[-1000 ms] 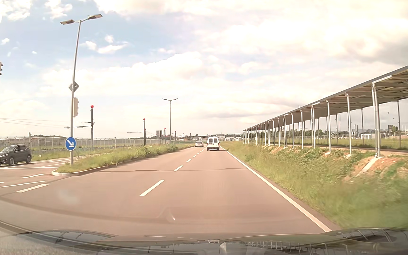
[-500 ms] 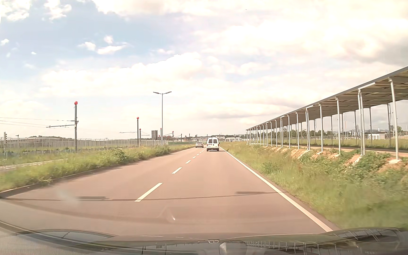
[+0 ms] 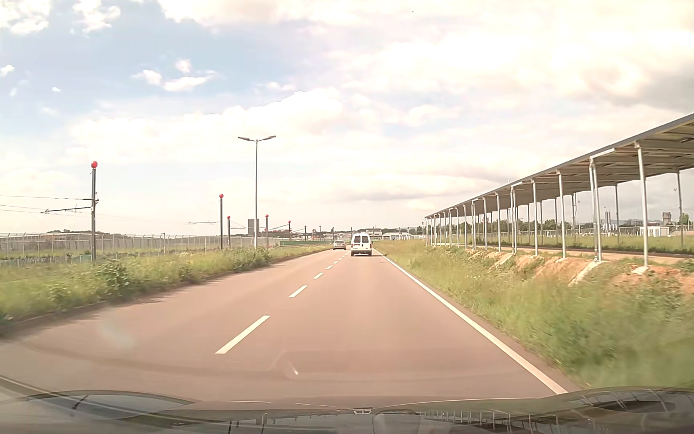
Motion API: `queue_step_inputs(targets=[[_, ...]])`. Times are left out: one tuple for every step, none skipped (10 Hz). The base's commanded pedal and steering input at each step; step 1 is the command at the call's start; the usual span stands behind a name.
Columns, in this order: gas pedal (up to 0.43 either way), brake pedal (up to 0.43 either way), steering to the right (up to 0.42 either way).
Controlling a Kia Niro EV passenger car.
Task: Follow the waypoints while adhering to traffic rules and regulations
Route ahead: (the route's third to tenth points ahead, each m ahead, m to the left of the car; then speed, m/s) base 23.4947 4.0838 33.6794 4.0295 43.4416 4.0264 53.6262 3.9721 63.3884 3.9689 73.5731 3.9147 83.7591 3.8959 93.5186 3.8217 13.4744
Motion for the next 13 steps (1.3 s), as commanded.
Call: queue_step_inputs(targets=[[0.067, 0.0, 0.0], [0.067, 0.0, 0.0], [0.067, 0.0, 0.0], [0.067, 0.0, 0.0], [0.067, 0.0, 0.0], [0.067, 0.0, 0.0], [0.067, 0.0, 0.0], [0.067, 0.0, 0.0], [0.067, 0.0, 0.0], [0.067, 0.0, 0.0], [0.067, 0.0, 0.0], [0.067, 0.0, 0.0], [0.067, 0.0, 0.0]])
